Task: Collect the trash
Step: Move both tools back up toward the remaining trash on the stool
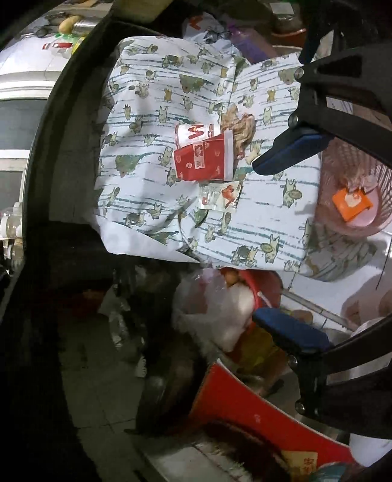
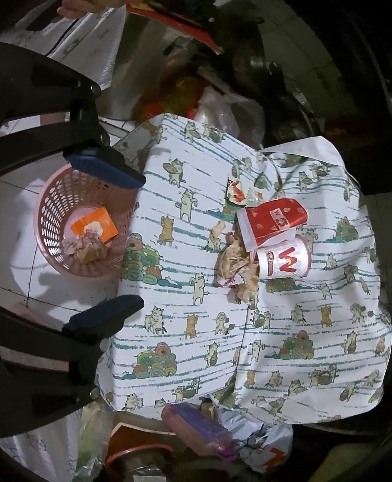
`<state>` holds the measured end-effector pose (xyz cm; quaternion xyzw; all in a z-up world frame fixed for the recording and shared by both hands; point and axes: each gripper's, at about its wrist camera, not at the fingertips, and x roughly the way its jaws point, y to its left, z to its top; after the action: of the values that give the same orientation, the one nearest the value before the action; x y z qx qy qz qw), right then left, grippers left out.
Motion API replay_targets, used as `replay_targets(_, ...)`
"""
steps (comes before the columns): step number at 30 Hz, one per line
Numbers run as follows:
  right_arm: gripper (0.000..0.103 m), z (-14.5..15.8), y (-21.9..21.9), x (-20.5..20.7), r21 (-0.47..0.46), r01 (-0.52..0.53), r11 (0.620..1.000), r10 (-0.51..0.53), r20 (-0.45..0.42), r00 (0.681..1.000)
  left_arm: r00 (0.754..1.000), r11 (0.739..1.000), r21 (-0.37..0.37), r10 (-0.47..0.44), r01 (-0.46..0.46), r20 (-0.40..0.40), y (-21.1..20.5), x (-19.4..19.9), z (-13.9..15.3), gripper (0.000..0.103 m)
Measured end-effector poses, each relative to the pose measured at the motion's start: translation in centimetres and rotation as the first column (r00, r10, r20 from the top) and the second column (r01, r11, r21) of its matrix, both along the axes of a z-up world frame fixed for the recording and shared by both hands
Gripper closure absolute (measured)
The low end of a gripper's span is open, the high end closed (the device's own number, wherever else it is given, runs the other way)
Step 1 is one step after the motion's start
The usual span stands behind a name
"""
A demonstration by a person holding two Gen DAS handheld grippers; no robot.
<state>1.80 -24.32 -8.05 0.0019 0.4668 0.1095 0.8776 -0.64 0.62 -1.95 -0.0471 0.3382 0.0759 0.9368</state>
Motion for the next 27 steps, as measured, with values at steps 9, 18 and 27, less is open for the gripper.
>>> replay_targets(9,0.018,0.8,-1.4,0.3,0.024,0.068,0.997,-0.069,0.039,0.997,0.999,0.999,0.012,0.047,-0.047,0.025,0.6,-0.2,0.4,0.012)
replay_targets(18,0.017,1.2,-1.8,0.6,0.014,0.059,0.998,-0.059,0.033,0.998,0.985,0.998,0.029,0.053,-0.058,0.164,0.3,-1.6,2.2,0.011)
replay_targets(27,0.017,5.1,-2.2,1.0,0.017,0.039,0.999,-0.04,0.118,0.992,0.975,1.0,0.016,0.009,-0.013,0.224,-0.2,-1.2,7.0,0.011)
